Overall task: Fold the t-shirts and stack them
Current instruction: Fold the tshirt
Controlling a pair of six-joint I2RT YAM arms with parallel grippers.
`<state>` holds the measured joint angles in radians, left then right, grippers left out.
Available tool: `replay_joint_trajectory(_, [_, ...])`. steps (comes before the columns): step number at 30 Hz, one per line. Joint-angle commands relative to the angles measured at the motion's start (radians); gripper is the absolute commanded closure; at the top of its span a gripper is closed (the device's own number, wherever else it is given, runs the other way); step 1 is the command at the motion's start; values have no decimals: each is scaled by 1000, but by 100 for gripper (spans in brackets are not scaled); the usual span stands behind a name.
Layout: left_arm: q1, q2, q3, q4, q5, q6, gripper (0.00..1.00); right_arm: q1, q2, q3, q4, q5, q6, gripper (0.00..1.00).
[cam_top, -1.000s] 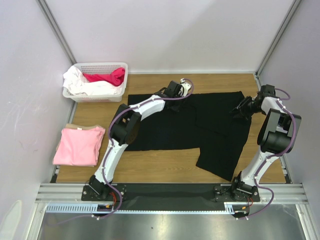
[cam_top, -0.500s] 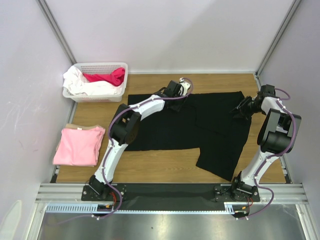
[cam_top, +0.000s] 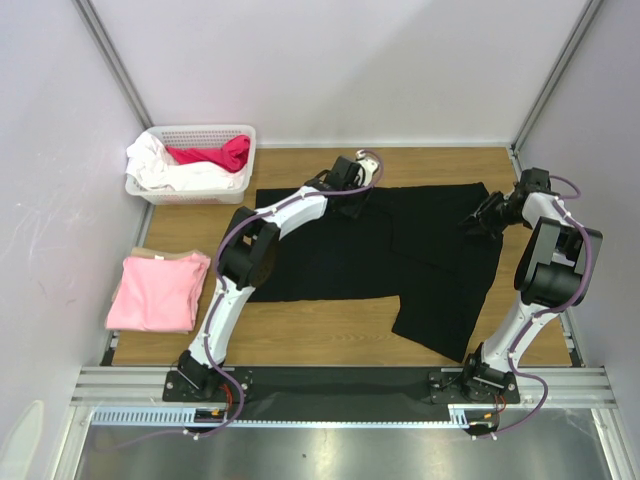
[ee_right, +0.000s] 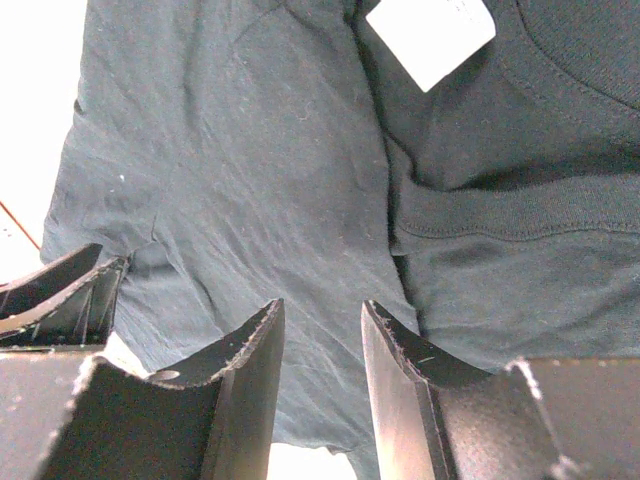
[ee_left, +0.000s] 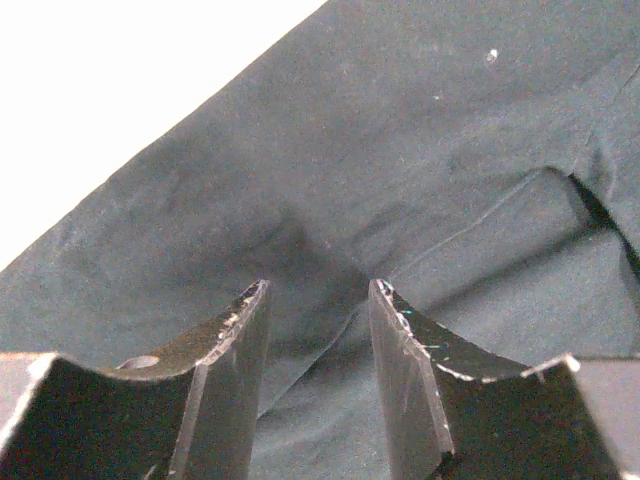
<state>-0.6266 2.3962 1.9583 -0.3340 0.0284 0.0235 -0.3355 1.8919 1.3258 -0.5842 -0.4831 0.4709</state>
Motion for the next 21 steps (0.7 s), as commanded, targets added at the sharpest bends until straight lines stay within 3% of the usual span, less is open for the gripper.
replay_joint_trajectory(1, [5,6,36,-8,-4,-16,51,4,-25,46,-16,-3,-2,57])
replay_joint_trajectory(13, [5,35,67,-48,5,-45,54,6,-24,52,-19,-2,-2,58])
replay_joint_trajectory(18, [4,37,70,-49,11,-43,68,6,-22,52,-22,-2,0,58])
replay_joint_trajectory(21, [4,34,68,-45,24,-37,85,6,-22,52,-19,-2,2,58])
